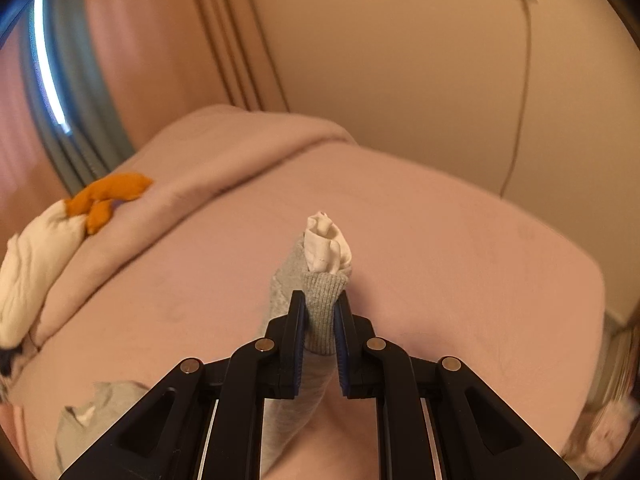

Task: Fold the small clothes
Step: 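Lift the cuff with the right gripper and carry it across the shirt front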

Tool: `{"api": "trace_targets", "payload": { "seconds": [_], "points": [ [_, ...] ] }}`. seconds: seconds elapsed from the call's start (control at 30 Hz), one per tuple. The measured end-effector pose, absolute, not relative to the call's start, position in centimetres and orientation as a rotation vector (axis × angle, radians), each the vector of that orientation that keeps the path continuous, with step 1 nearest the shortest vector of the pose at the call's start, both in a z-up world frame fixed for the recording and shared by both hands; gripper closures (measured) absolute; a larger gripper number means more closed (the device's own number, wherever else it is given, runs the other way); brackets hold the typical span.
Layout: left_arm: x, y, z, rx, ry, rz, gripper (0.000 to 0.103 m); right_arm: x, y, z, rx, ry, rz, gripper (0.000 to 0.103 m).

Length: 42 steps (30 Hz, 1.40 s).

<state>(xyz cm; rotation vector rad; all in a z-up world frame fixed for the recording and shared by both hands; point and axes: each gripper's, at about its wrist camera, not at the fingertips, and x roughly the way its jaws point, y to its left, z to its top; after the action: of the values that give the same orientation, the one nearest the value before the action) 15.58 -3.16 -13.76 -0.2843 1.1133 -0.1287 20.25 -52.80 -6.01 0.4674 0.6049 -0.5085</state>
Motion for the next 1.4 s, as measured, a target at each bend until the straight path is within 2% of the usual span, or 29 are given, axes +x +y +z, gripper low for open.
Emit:
{"api": "trace_targets", "payload": {
  "seconds": [0.2, 0.5, 0.87, 1.4],
  "points": [
    [15.4, -2.1, -11.8, -0.297, 1.051, -0.107, 0.002, 20.8, -48.3, -2.3, 0.371, 0.554, -0.428, 0.089],
    [14.8, -0.6, -9.8, -0.323, 0.989, -0.076, 0.002, 21.9, -43.2, -0.1, 0.307, 0.514, -0.279, 0.089],
    [13.9, 0.9, -9.4, -0.359, 0.966, -0.055, 0.002, 21.5, -37.3, -0.1, 0.23, 0.554, -0.121, 0.088],
    [13.2, 2.3, -9.7, -0.385, 0.958, -0.04, 0.002, 22.2, -29.3, -4.0, 0.139, 0.714, 0.095, 0.089]
  ]
}}
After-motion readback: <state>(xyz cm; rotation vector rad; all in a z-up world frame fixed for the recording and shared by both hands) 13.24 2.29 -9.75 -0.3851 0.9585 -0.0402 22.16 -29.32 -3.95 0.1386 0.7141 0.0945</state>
